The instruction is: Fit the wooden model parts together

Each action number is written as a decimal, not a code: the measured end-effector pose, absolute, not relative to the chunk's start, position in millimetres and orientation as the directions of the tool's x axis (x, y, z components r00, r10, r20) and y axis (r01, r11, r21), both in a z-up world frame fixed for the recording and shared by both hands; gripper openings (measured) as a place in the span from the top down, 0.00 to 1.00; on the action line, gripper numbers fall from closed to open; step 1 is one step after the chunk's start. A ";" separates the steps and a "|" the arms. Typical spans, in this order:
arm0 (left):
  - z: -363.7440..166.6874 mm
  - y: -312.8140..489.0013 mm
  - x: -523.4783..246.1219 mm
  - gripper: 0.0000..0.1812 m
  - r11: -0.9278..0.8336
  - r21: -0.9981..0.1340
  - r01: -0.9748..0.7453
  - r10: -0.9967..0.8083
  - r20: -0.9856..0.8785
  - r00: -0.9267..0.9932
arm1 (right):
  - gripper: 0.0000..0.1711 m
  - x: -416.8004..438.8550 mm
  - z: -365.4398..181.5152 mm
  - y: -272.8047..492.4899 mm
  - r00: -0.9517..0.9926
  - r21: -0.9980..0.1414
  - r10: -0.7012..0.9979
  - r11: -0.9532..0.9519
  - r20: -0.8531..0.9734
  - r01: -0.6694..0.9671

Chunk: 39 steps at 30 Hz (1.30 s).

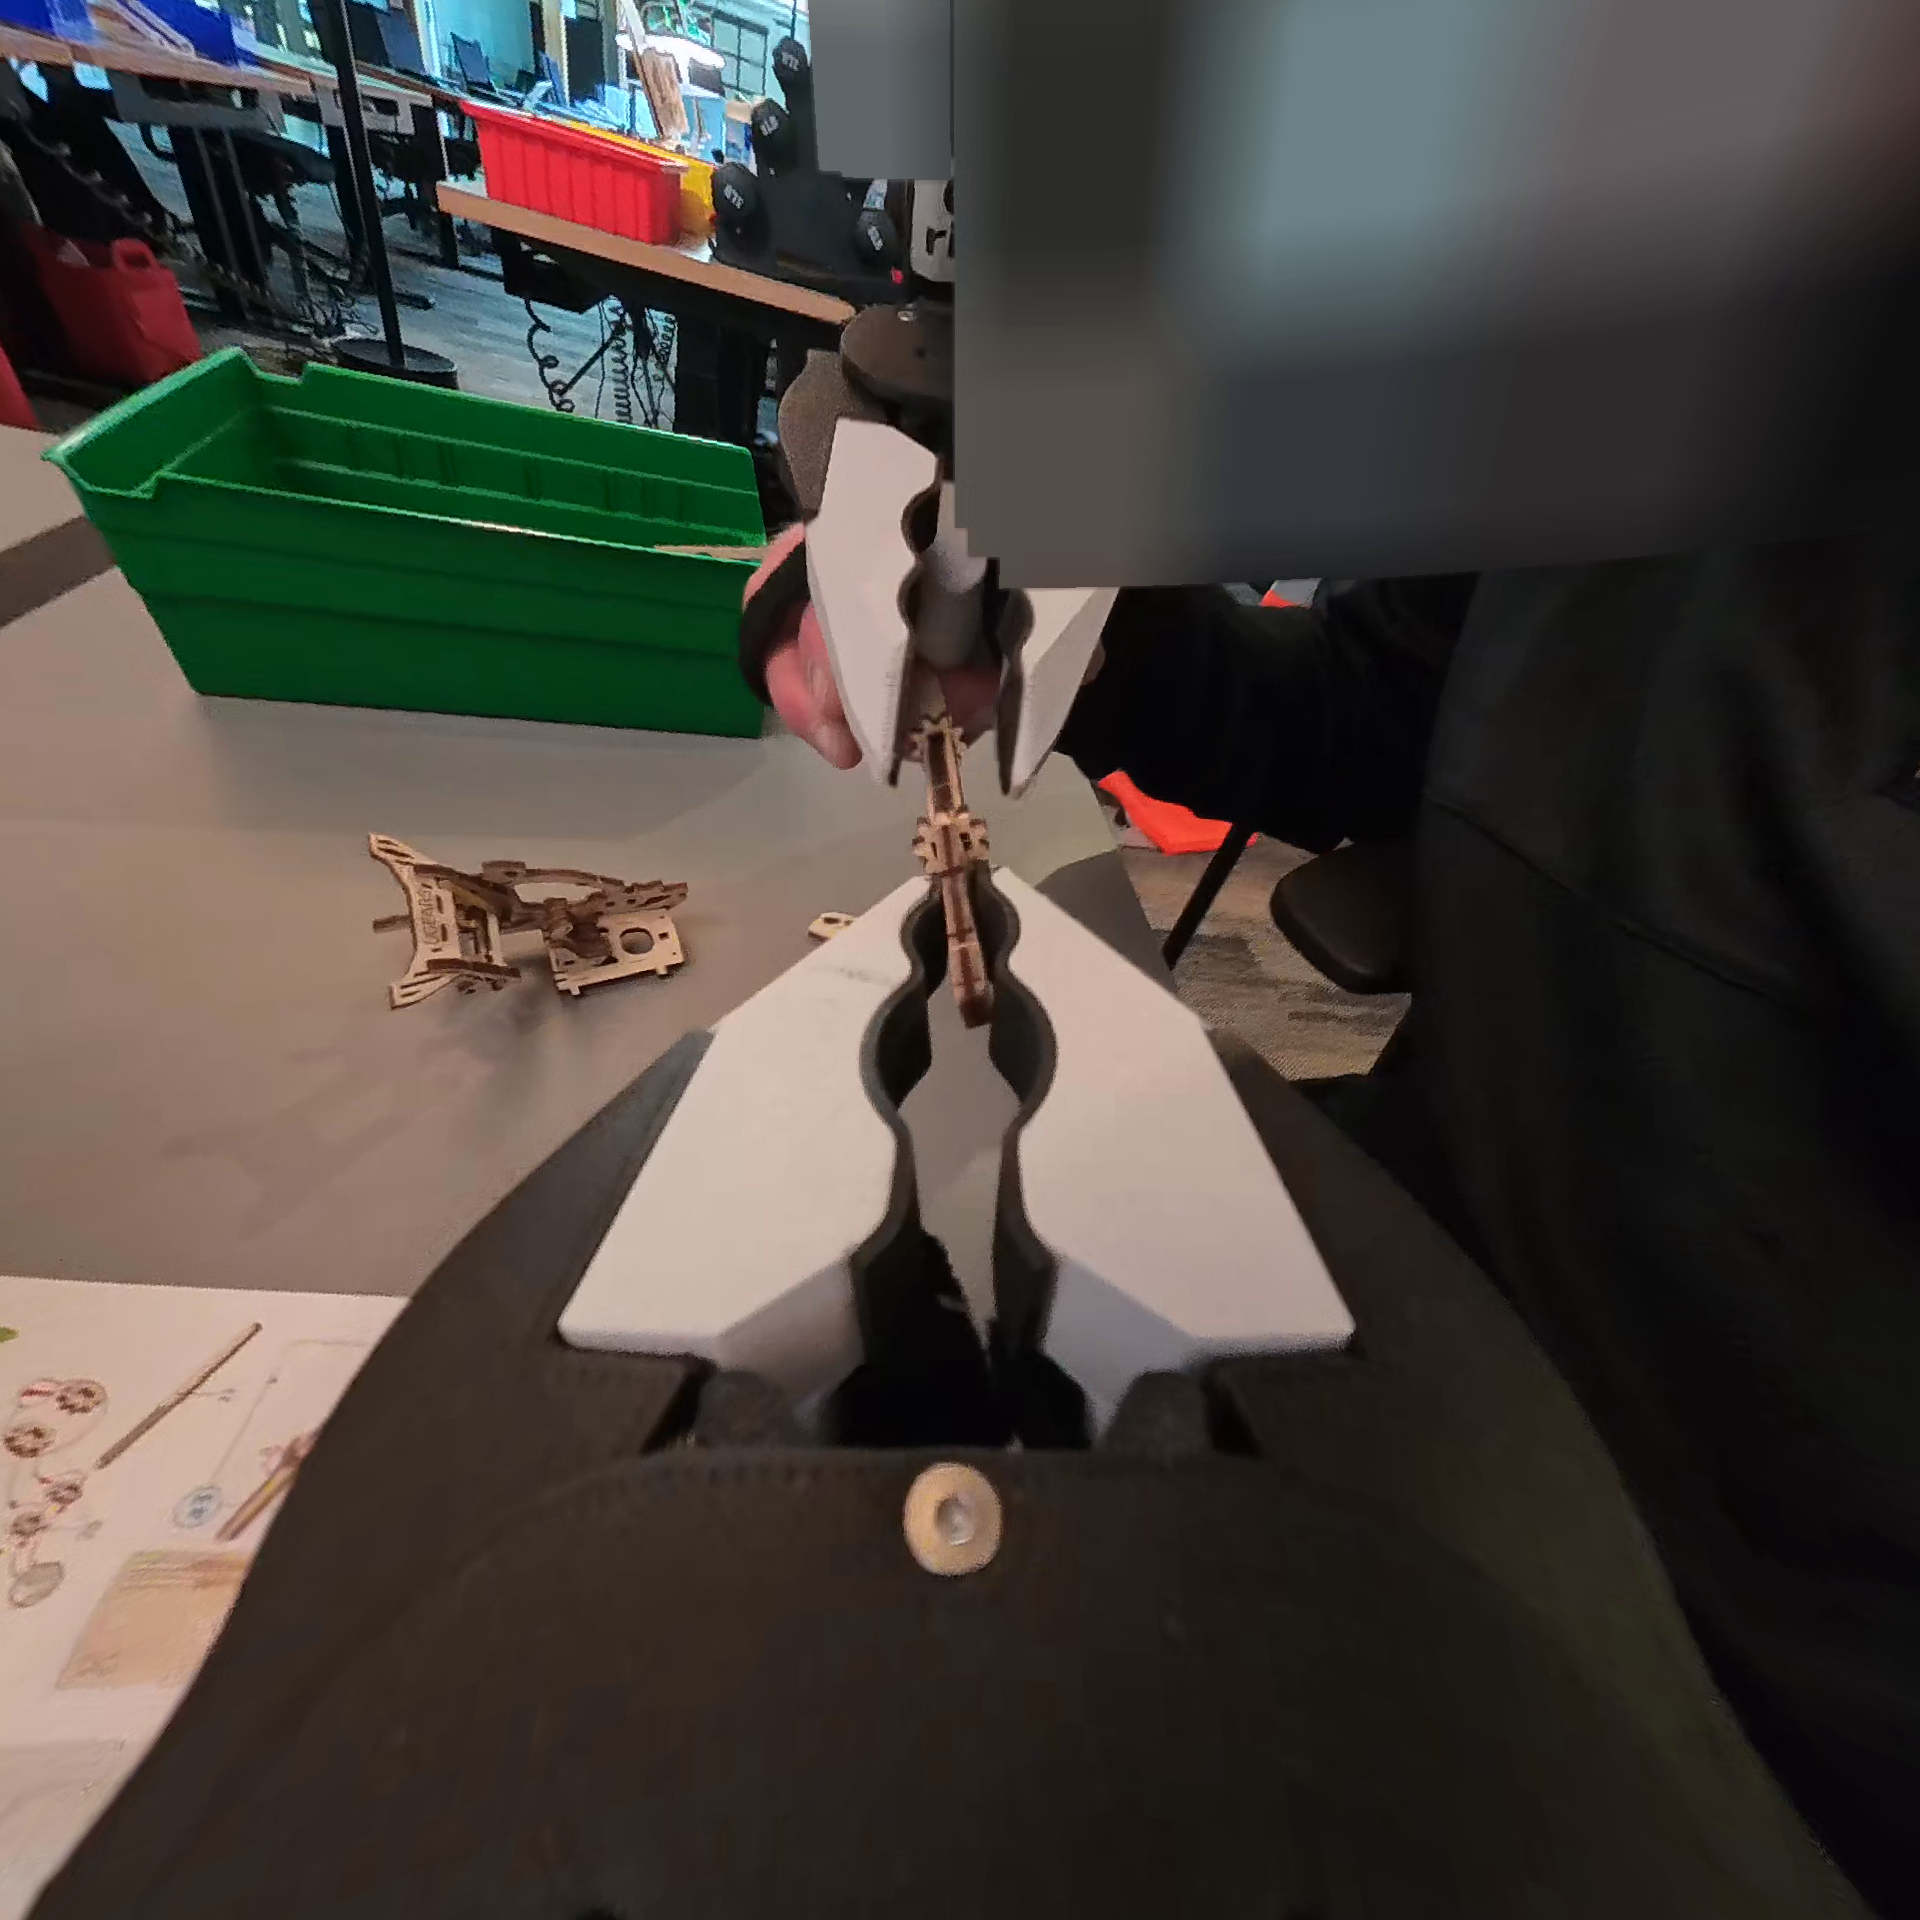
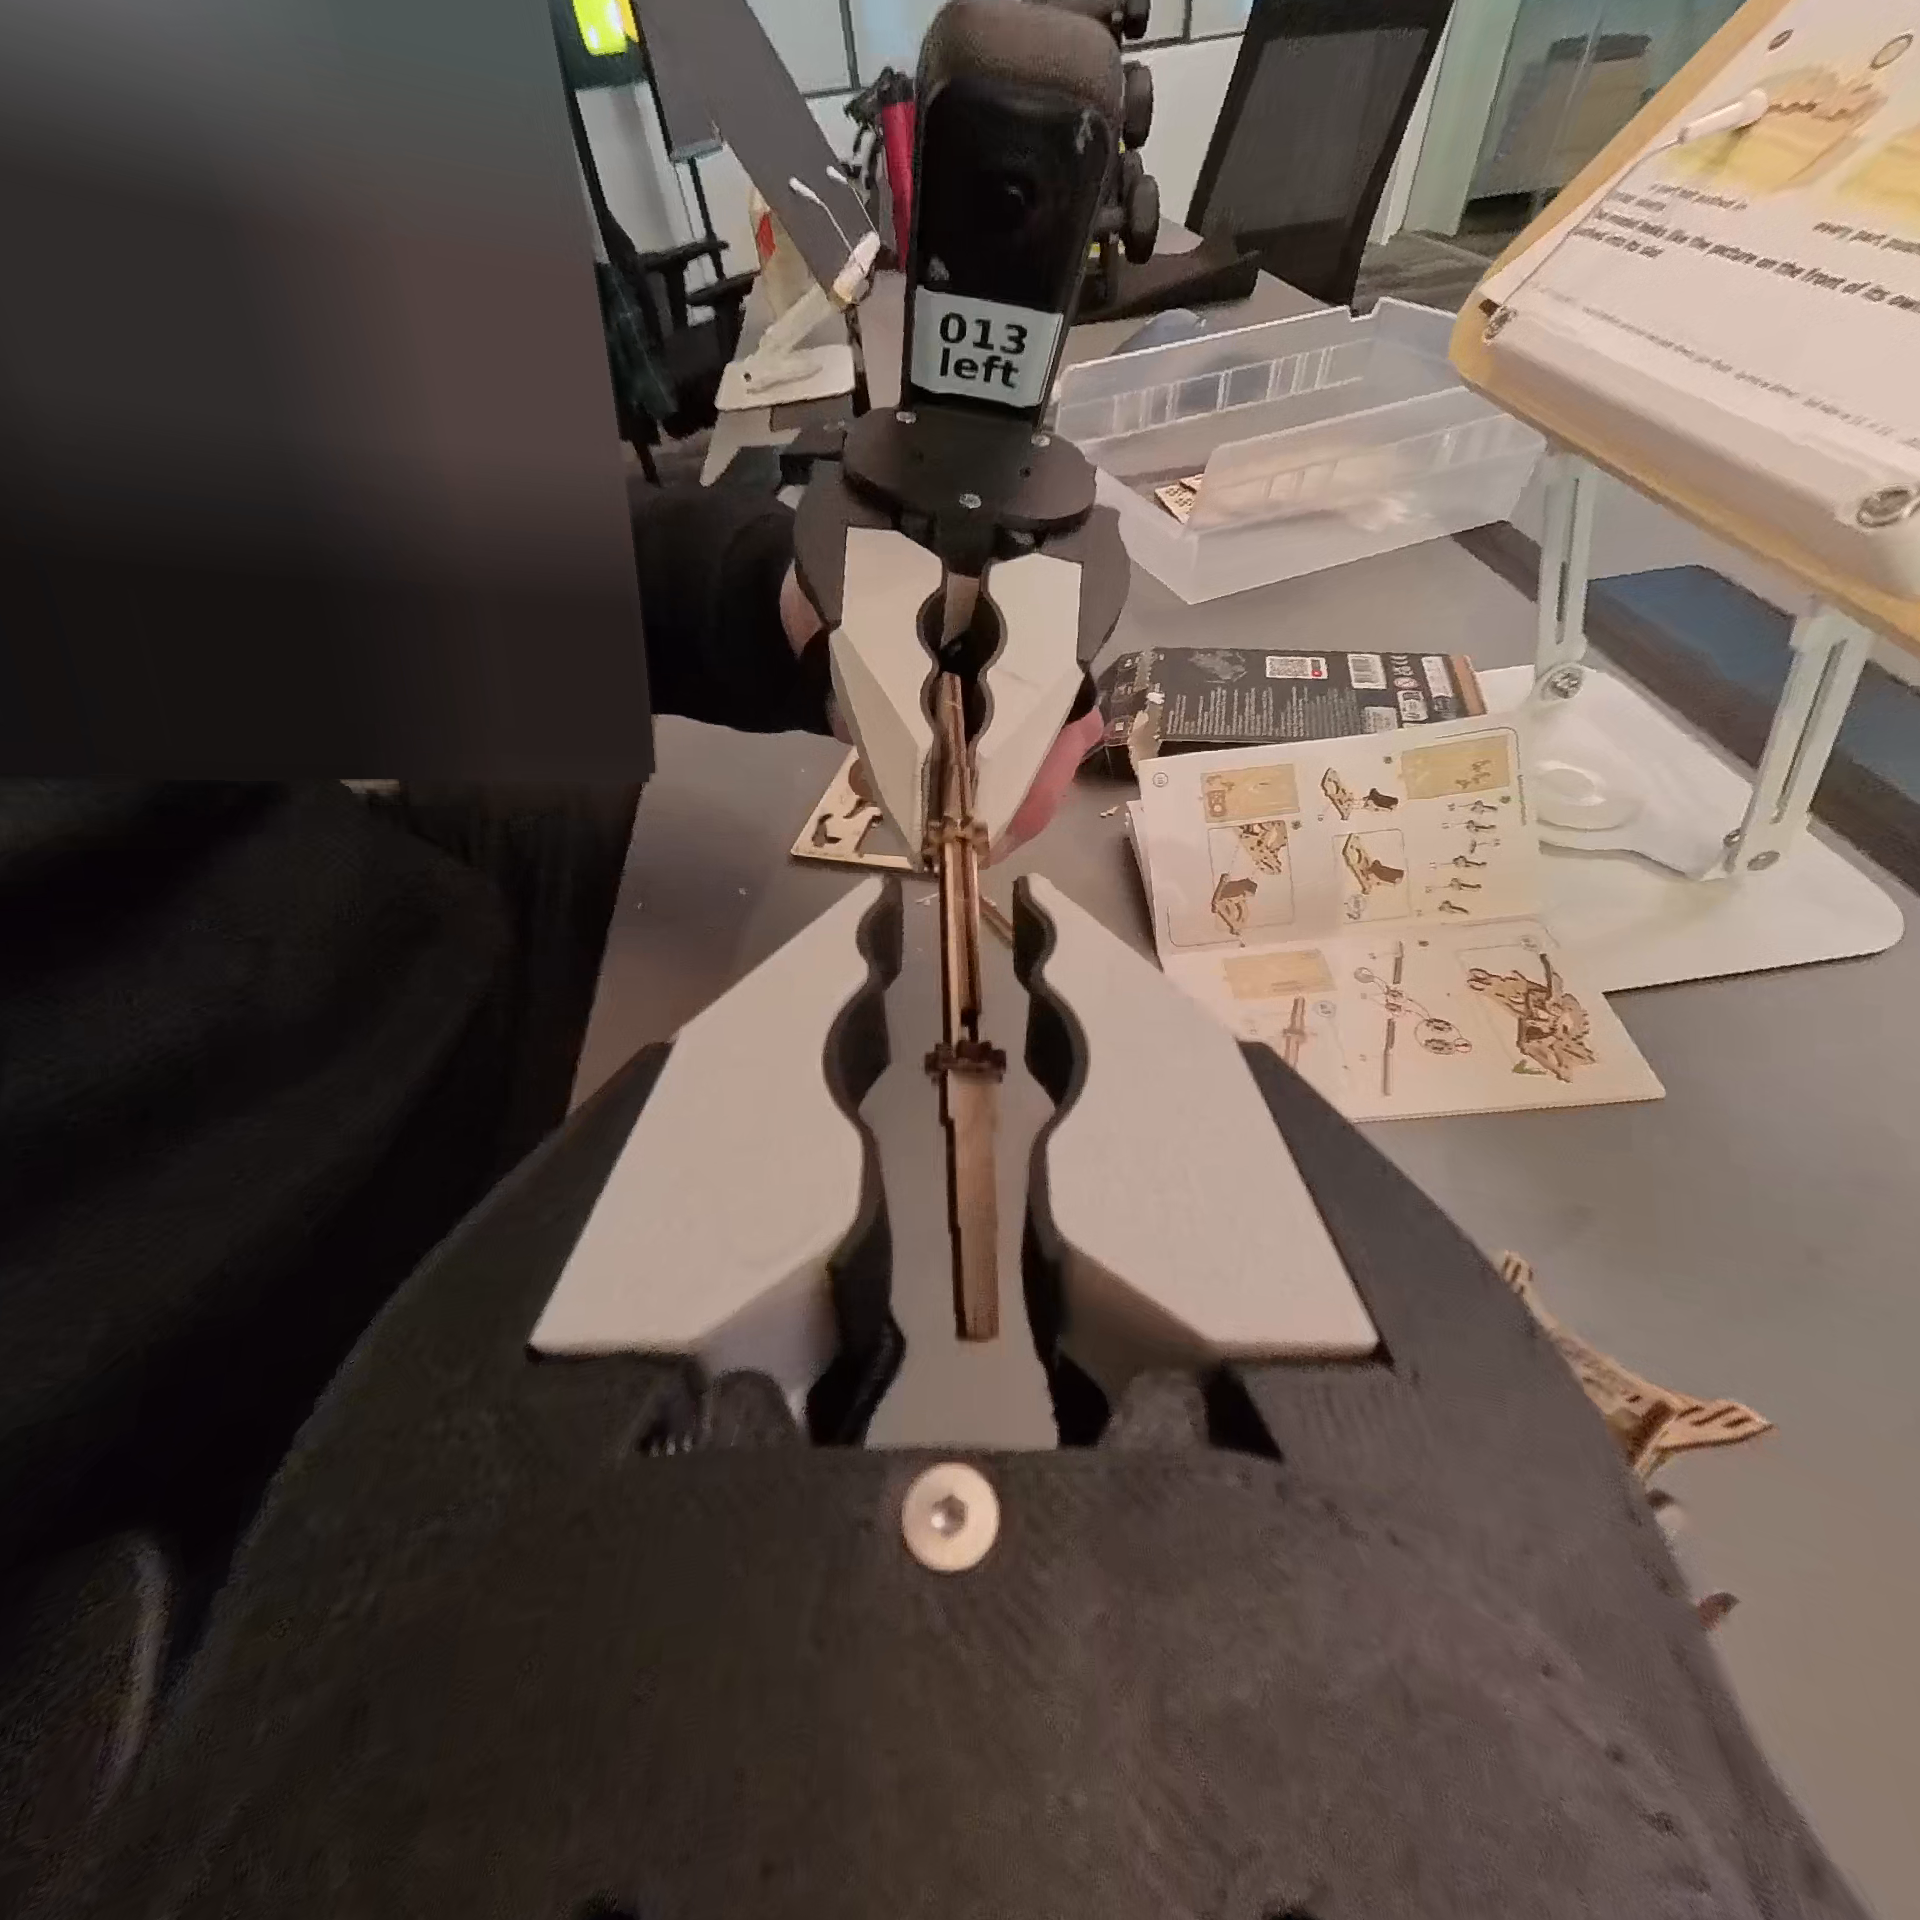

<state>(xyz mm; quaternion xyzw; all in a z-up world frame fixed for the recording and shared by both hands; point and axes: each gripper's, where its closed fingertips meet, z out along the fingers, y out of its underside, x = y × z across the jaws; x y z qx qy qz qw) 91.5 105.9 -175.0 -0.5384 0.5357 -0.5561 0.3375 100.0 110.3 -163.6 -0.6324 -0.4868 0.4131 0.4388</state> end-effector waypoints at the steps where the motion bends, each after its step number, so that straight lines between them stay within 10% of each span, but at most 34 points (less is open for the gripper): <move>1: -174.0 106.0 91.5 0.98 -0.219 -0.956 -0.195 -0.947 0.257 -0.195 | 0.88 102.5 -163.9 110.9 0.186 -0.956 0.975 -0.163 -0.119 0.245; 39: -168.5 110.2 91.1 0.98 -0.164 -0.972 -0.166 -0.965 0.193 -0.175 | 0.89 108.8 -170.9 117.2 0.244 -0.944 0.942 -0.276 -0.229 0.179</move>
